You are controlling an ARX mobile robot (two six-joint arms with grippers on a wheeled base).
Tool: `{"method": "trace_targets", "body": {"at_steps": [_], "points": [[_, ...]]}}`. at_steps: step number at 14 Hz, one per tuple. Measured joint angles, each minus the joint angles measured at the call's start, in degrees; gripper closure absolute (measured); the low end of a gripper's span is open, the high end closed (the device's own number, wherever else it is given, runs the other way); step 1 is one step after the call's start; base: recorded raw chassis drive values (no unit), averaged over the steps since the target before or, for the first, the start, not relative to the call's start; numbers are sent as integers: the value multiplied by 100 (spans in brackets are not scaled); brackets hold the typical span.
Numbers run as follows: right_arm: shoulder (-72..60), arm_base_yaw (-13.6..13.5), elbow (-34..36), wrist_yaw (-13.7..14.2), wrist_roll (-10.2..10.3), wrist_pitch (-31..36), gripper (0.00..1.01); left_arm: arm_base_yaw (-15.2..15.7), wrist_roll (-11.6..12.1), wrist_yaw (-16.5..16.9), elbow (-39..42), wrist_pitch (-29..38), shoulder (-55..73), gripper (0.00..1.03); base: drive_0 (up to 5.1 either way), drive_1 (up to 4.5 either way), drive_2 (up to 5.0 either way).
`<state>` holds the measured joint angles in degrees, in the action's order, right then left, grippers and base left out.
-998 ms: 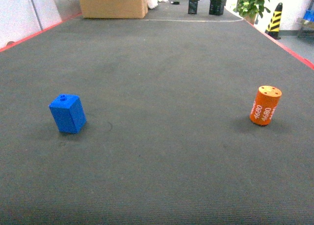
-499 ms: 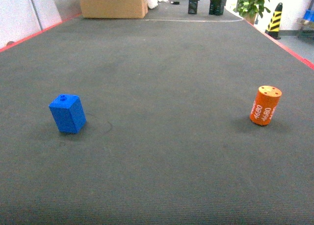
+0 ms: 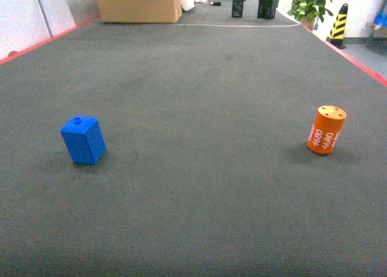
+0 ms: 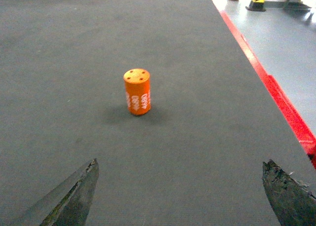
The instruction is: Sort blue parts and orange caps into right shelf containers
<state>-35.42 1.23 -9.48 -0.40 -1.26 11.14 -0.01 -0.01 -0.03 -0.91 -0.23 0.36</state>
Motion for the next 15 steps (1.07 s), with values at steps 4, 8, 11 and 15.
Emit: {"method": "trace_targets", "body": {"at_steps": [4, 8, 11, 15], "points": [[-3731, 52, -1532, -223, -164, 2109, 3, 0, 0, 2, 0, 0, 0, 5, 0, 0, 0], [-5910, -168, -3534, -310, 28, 1593, 3, 0, 0, 0, 0, 0, 0, 5, 0, 0, 0], [-7001, -299, -4846, -275, 149, 1095, 3, 0, 0, 2, 0, -2, 0, 5, 0, 0, 0], [-8030, -407, -5936, -229, 208, 592, 3, 0, 2, 0, 0, 0, 0, 5, 0, 0, 0]]}}
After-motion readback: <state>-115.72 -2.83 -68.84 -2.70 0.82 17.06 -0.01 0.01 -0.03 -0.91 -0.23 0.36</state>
